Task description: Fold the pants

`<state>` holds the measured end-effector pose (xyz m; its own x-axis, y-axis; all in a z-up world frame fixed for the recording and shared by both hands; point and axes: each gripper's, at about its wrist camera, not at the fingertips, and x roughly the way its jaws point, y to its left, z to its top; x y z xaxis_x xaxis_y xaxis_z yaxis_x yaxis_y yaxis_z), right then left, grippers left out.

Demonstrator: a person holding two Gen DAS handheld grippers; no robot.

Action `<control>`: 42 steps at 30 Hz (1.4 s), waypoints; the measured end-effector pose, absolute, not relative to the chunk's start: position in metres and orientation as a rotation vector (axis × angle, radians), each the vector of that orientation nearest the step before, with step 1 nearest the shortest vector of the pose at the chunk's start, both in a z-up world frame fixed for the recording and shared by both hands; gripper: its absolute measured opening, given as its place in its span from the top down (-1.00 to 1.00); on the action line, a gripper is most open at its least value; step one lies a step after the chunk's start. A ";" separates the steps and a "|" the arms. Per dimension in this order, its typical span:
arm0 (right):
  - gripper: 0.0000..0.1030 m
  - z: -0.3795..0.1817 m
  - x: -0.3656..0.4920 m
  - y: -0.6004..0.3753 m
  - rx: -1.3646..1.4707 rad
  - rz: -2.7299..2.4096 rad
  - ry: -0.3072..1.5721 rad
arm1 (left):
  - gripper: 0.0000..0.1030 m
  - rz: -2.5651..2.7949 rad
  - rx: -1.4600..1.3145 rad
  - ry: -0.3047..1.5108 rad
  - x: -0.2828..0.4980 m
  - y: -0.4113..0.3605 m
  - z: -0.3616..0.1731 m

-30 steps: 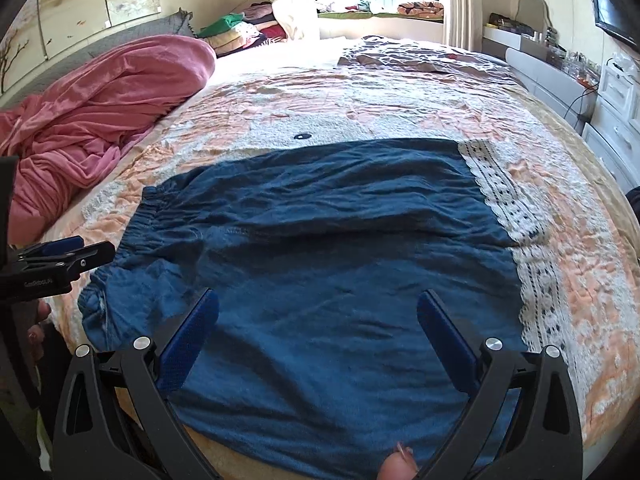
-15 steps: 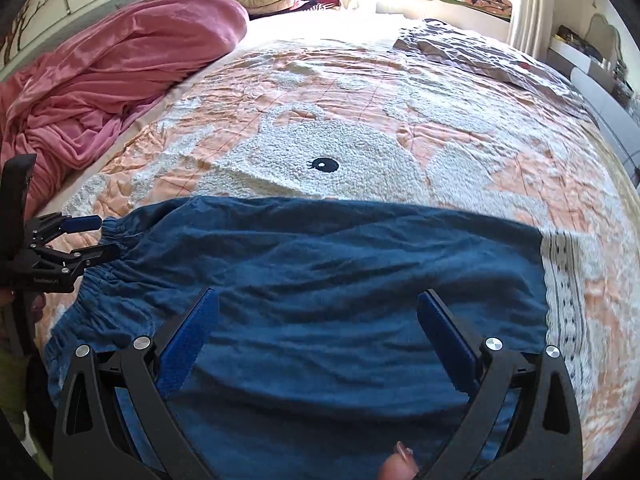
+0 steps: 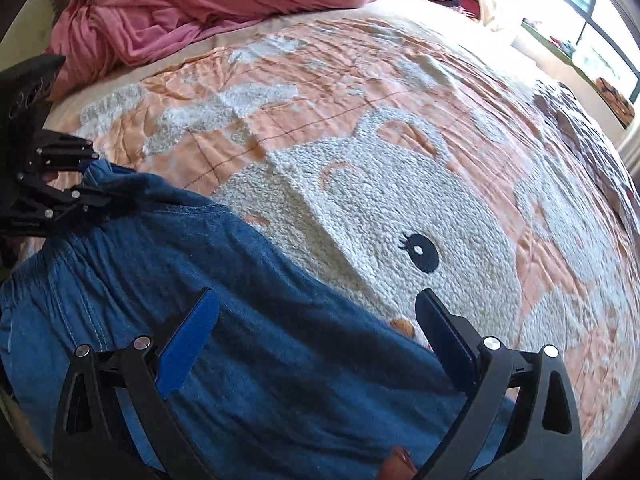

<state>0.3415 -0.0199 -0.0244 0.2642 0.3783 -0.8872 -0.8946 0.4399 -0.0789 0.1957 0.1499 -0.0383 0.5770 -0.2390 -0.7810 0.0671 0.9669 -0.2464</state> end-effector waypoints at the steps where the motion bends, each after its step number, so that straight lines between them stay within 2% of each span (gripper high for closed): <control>1: -0.81 -0.026 0.342 -0.015 -0.702 0.973 0.926 | 0.57 -0.189 -0.199 0.923 0.194 0.150 -0.034; 2: -0.55 -0.028 0.342 -0.010 -0.733 0.996 0.935 | 0.57 -0.197 -0.199 0.909 0.192 0.150 -0.029; 3: -0.17 -0.031 0.342 -0.006 -0.765 1.013 0.944 | 0.57 -0.199 -0.204 0.889 0.190 0.150 -0.024; 4: -0.02 -0.035 0.341 -0.002 -0.813 1.019 0.944 | 0.57 -0.212 -0.207 0.870 0.187 0.150 -0.020; 5: 0.26 -0.039 0.339 0.002 -0.842 1.030 0.953 | 0.57 -0.227 -0.203 0.855 0.186 0.148 -0.016; 6: 0.62 -0.041 0.336 0.004 -0.852 1.062 0.968 | 0.58 -0.226 -0.189 0.837 0.183 0.146 -0.012; 8: 0.91 -0.040 0.325 0.004 -0.862 1.083 0.936 | 0.58 -0.231 -0.165 0.832 0.181 0.143 -0.010; 18: 0.94 0.035 0.256 -0.061 -0.688 1.010 0.721 | 0.57 -0.301 -0.070 0.738 0.160 0.137 0.011; 24: 0.94 0.059 0.184 -0.099 -0.580 0.980 0.682 | 0.57 -0.413 0.053 0.636 0.112 0.115 0.039; 27: 0.94 0.052 0.142 -0.113 -0.525 1.009 0.697 | 0.56 -0.435 0.128 0.640 0.079 0.101 0.038; 32: 0.94 0.008 0.079 -0.113 -0.509 1.070 0.789 | 0.55 -0.455 0.191 0.697 0.033 0.087 0.018; 37: 0.93 -0.033 0.056 -0.103 -0.465 1.063 0.890 | 0.55 -0.440 0.188 0.769 0.008 0.084 -0.006; 42: 0.93 -0.005 0.056 -0.103 -0.398 1.079 0.816 | 0.55 -0.390 0.189 0.750 0.006 0.089 0.005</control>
